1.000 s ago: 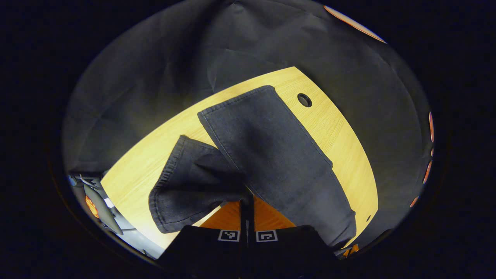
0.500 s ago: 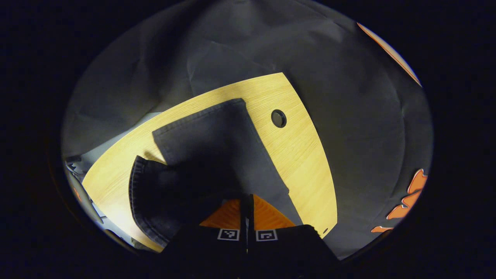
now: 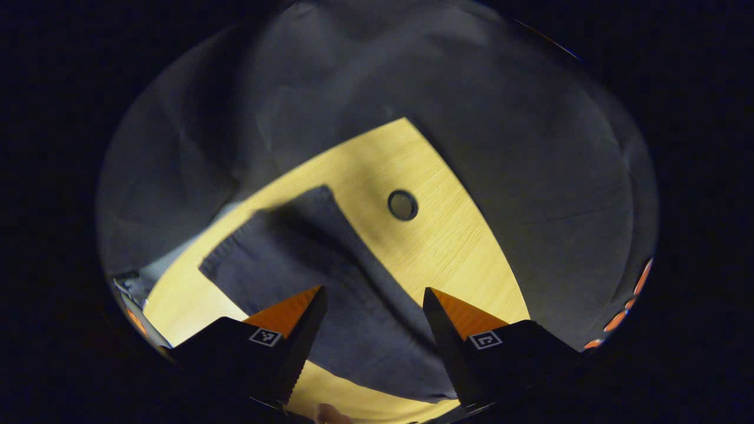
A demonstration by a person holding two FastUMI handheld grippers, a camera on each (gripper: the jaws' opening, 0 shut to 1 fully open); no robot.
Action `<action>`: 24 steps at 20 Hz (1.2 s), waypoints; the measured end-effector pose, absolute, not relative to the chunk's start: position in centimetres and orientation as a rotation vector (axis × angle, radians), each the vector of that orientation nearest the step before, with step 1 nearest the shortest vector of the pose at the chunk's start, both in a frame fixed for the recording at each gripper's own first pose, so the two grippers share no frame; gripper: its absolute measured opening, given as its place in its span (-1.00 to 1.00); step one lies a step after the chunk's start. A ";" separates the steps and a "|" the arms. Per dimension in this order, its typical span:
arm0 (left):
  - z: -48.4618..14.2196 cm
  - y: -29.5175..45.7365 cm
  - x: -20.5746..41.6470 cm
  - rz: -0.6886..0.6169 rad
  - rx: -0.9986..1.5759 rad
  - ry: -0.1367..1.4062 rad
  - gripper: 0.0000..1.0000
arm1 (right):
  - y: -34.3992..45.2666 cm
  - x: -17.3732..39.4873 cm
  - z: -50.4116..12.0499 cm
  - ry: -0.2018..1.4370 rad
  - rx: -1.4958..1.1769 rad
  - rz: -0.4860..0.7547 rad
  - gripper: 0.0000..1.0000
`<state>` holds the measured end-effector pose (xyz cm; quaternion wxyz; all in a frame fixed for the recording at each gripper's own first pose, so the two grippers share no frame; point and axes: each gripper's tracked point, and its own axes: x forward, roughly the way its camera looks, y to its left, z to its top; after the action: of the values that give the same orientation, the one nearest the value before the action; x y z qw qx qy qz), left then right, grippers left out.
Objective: Grasp the waist and the cuffs of the jeans and fold them to make the two legs overlap; first hold the waist and fold one-third of the jeans toward the cuffs, then hold the cuffs and fold the remaining one-third in the same direction to finish folding.
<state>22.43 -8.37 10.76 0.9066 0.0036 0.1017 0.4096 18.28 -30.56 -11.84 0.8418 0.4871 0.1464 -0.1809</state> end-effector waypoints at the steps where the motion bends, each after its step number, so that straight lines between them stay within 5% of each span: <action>1: 12.0 -9.9 22.3 0.800 0.060 0.185 0.98 | -30.7 16.7 -10.9 0.289 1.026 -0.384 0.96; 5: 11.6 -17.2 22.0 0.555 0.273 0.109 0.97 | -29.0 11.2 -7.8 0.223 0.929 -0.353 0.96; 14: -4.3 -30.4 14.8 0.222 0.666 -0.077 0.96 | -25.3 -0.8 -11.0 0.251 0.580 -0.395 0.96; 19: -9.2 -35.2 12.5 0.164 0.779 -0.149 0.96 | -25.8 -3.5 -15.2 0.329 0.413 -0.479 0.96; 24: -11.4 -36.9 12.0 0.168 0.785 -0.148 0.95 | -27.0 -1.5 -18.0 0.373 0.655 -0.428 0.96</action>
<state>12.01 -36.87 -11.41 0.9179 0.3816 -0.0721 0.0816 -1.48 -26.97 -17.98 0.9075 0.3173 0.1809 -0.2073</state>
